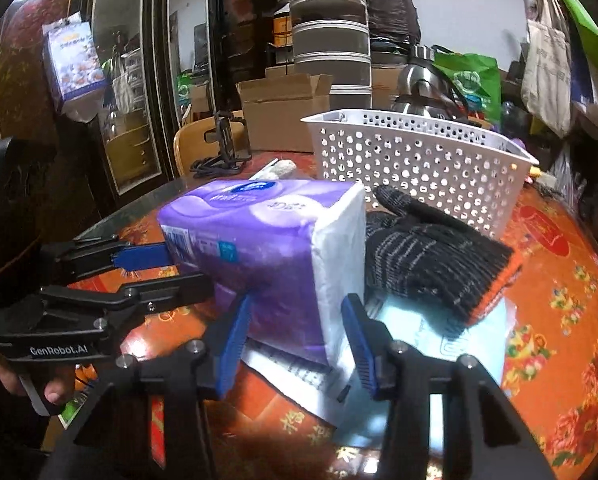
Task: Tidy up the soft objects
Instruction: 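Reach the right tool to the purple tissue pack and grasp it, then lift the purple tissue pack and drop it into the white basket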
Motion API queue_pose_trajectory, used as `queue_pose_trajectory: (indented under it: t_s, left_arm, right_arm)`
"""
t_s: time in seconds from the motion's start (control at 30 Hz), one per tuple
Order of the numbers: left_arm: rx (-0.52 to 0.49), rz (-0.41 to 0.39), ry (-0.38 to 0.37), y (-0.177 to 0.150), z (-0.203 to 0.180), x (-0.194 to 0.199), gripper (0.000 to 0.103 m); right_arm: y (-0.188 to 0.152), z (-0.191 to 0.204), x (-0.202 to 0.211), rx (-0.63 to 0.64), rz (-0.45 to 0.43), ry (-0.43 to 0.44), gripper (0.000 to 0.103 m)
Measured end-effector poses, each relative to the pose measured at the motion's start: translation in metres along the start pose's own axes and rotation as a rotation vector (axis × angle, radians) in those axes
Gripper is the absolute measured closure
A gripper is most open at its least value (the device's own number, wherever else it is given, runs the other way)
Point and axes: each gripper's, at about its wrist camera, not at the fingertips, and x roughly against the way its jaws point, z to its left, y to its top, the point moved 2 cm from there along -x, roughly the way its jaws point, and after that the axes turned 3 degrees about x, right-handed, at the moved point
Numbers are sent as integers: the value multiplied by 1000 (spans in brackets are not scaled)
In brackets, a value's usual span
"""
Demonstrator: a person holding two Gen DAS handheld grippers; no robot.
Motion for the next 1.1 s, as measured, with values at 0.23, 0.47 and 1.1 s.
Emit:
queue_pose_trajectory:
  t_s: [0.23,0.47,1.1]
  left_arm:
    - [-17,-9,37,0,-12,5,61]
    - [-41,-56,50,10,-27,22,61]
    - [-113,-135,25,130,-72,15,61]
  right_arm:
    - [2,0,2,-1,2,-12,59]
    - [9,0,17,7,-34,-36,59]
    - [79,-58,49,-26,-110,-75,60]
